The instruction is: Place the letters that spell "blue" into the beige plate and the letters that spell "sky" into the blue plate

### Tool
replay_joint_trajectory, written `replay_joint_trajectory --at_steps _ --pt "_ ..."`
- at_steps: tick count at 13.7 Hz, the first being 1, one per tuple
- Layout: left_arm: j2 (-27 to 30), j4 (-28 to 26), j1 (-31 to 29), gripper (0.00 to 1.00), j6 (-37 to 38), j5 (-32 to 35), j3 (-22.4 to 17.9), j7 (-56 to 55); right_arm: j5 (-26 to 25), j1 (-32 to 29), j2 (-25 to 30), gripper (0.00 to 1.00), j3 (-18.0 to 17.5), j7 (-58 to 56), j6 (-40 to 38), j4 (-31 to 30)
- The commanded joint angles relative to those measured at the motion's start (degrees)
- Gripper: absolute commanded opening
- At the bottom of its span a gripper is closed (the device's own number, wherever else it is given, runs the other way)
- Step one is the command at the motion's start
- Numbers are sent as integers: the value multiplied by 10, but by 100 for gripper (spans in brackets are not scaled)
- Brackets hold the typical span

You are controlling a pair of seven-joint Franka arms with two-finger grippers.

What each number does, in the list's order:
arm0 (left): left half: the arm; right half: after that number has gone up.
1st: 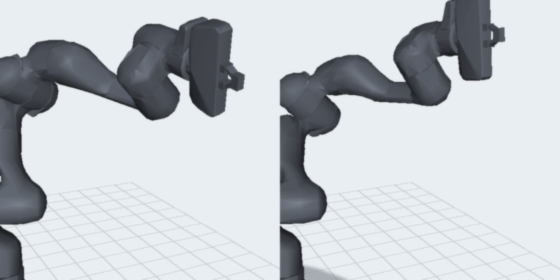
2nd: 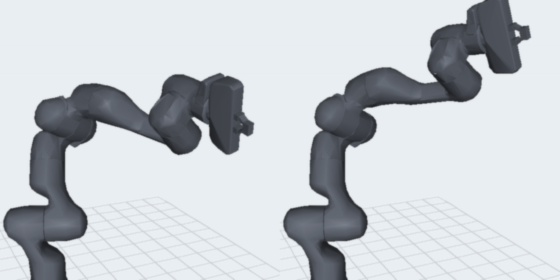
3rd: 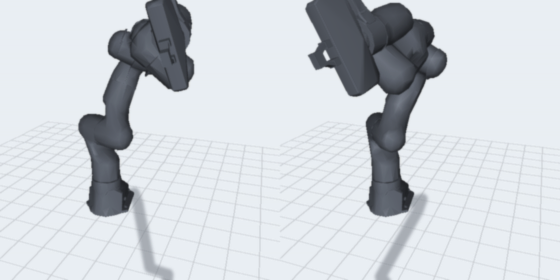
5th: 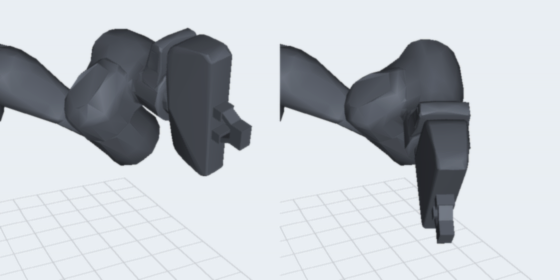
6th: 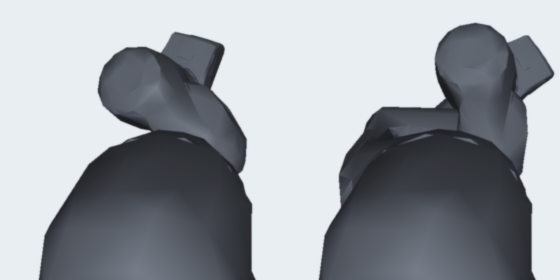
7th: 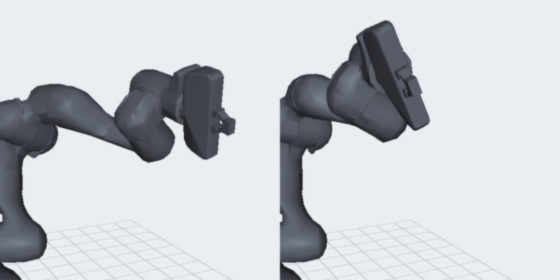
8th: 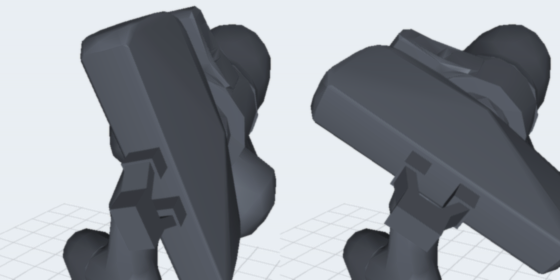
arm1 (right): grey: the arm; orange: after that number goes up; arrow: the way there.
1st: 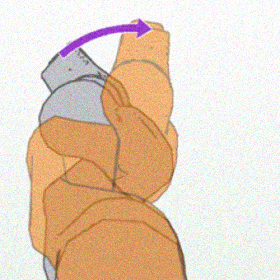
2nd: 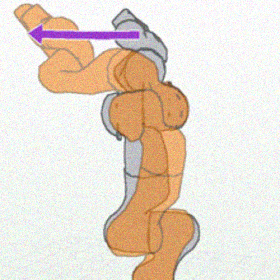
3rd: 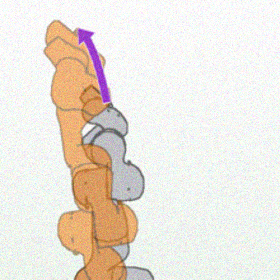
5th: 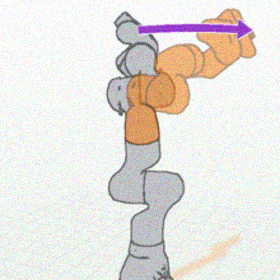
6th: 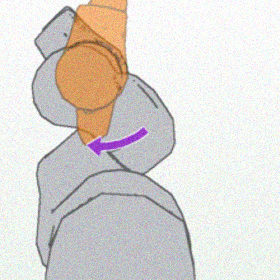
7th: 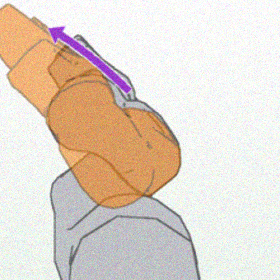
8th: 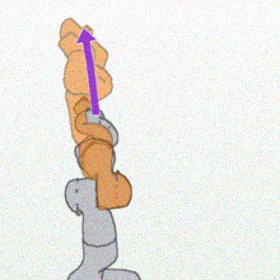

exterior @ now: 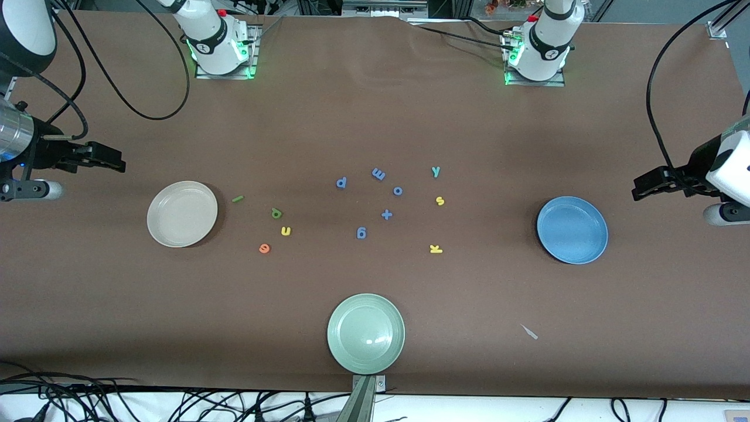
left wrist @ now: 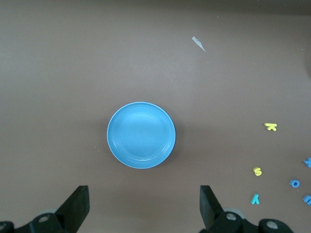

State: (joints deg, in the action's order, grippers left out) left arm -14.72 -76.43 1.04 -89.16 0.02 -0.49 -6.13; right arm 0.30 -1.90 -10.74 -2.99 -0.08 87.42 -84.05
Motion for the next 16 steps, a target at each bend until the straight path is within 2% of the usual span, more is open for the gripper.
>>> replay_joint_trajectory --at_steps 1,16 --pt "4 -7 1 100 -8 -6 -3 14 0 -1 8 100 -1 3 -7 6" --pt "5 -15 2 100 -8 -11 1 4 0 -1 13 100 0 7 -2 5"
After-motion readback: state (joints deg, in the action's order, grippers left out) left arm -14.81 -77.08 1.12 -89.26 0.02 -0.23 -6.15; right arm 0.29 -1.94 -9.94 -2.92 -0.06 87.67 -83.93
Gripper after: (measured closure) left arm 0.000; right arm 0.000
